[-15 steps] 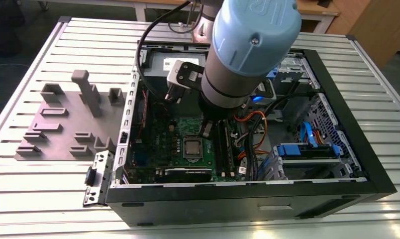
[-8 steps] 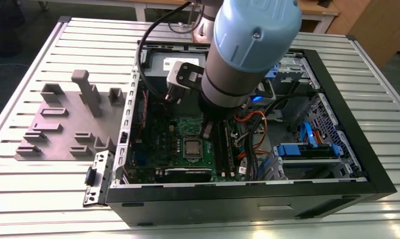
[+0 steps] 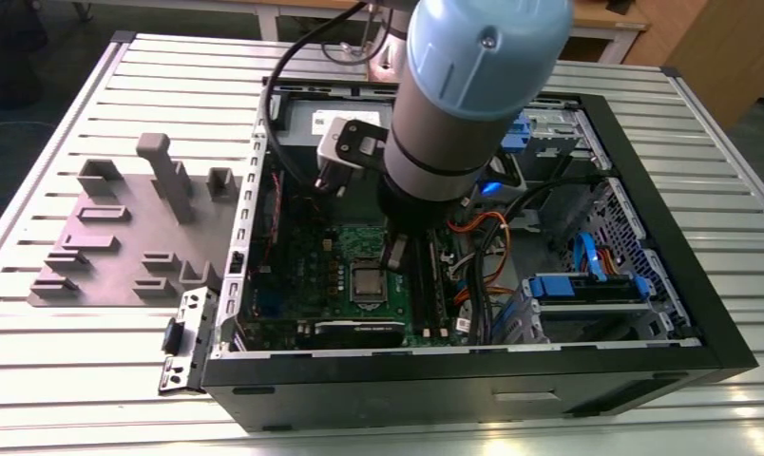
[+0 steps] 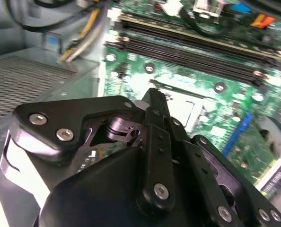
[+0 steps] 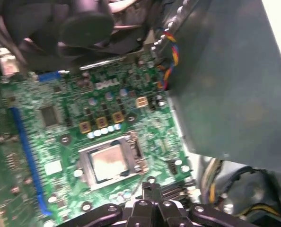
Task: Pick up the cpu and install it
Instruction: 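Install the first cpu locking lever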
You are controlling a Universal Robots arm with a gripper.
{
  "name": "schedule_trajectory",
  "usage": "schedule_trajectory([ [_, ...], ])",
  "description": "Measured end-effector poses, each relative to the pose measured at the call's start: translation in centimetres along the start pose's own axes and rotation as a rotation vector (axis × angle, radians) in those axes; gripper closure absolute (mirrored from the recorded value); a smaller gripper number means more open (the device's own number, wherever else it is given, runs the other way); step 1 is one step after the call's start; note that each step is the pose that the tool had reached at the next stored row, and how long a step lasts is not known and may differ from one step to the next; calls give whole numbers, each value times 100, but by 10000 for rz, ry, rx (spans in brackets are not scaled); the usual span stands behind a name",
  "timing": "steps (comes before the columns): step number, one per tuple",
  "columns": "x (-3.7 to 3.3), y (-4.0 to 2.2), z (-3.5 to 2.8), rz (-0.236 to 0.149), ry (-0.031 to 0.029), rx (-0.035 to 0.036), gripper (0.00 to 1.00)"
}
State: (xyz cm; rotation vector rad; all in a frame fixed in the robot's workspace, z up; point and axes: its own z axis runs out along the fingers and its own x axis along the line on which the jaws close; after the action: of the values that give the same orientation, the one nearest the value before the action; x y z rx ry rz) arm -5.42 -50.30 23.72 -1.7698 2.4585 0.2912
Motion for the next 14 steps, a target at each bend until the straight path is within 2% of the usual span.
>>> schedule_trajectory([
  [1, -1, 2, 0, 5, 160, 55, 89],
  [2, -7, 4, 1, 7, 236, 82, 89],
  [4, -18, 7, 4, -15, 246, 80, 89],
  [6, -21, 8, 6, -158, 285, 63, 89],
  [11, -22, 10, -1, -704, 537, 27, 89],
  [14, -22, 9, -2, -802, 546, 27, 89],
])
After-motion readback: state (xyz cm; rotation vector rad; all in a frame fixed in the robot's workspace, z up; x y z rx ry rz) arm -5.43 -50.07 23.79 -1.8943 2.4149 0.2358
